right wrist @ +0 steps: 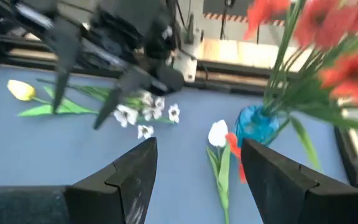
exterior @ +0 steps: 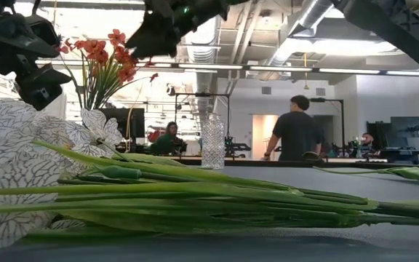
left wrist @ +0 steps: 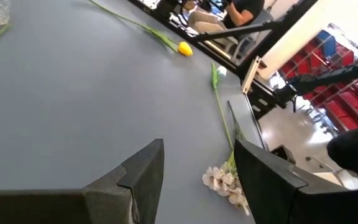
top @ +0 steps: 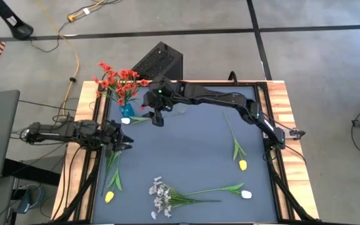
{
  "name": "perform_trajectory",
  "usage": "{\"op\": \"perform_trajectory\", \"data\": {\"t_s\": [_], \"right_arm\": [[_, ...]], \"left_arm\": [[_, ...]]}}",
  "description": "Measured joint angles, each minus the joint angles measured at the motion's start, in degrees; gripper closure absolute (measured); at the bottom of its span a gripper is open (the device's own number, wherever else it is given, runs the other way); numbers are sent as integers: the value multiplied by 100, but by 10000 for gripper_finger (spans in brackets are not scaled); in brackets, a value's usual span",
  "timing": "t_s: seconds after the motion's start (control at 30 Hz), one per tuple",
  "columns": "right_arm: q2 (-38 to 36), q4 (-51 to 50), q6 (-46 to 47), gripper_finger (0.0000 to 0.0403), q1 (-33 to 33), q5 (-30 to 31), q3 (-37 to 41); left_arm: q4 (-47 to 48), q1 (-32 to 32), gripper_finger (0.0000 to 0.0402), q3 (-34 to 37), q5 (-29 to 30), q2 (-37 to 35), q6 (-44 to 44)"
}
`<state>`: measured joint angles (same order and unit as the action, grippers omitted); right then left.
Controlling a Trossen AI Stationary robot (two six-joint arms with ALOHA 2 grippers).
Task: Sort flowers into vase by color
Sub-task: Move the white flowers to the center of the table
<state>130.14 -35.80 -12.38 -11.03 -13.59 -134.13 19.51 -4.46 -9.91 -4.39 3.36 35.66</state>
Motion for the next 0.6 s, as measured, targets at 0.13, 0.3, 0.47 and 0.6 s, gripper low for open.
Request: {"op": "perform_trajectory", "data": {"t_s": [0.13, 0.3, 0.47, 0.6], "right_arm": [[-247, -182, -13, 143, 15, -6, -6], [-452, -1083, -13, 143, 114, -2, -4], [-556, -1814, 112, 143, 307, -3, -4], [-541, -2485, 287, 143, 461, 1, 16]], "left_arm": [[-15, -276, 219, 0, 207, 30, 11], [-260, -710, 219, -36, 444, 343, -7], [-220, -1105, 219, -740, 797, 1061, -350], [168, -1522, 219, -1348, 1160, 1878, -615]]}}
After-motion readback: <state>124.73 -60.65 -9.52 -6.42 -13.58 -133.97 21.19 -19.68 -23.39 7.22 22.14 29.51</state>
